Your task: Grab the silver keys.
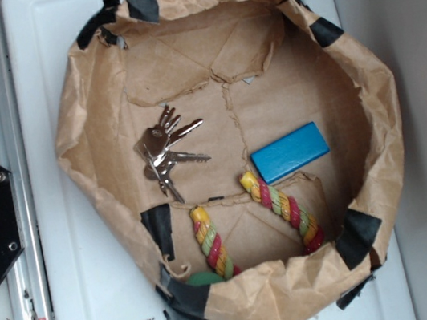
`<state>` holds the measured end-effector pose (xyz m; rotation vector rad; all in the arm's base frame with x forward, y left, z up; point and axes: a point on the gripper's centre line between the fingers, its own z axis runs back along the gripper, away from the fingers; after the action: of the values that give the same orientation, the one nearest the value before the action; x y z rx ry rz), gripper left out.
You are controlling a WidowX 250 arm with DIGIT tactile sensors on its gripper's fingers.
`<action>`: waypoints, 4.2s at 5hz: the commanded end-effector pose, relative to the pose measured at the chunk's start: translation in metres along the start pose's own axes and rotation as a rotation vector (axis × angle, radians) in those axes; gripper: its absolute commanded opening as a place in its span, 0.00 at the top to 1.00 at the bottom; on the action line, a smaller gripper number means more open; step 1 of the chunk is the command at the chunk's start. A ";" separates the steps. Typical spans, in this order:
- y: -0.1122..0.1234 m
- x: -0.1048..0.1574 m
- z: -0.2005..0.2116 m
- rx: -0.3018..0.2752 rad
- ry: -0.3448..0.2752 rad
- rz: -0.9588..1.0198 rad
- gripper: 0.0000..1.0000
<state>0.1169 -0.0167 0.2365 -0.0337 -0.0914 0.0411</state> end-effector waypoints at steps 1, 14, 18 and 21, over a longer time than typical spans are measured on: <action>0.000 0.000 0.000 0.000 0.000 0.000 0.00; 0.052 0.114 -0.106 0.371 -0.076 1.293 0.00; 0.028 0.110 -0.142 0.266 -0.087 1.223 0.00; 0.032 0.090 -0.164 0.310 -0.073 1.232 0.00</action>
<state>0.2222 0.0051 0.0654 0.2621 -0.0827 1.2597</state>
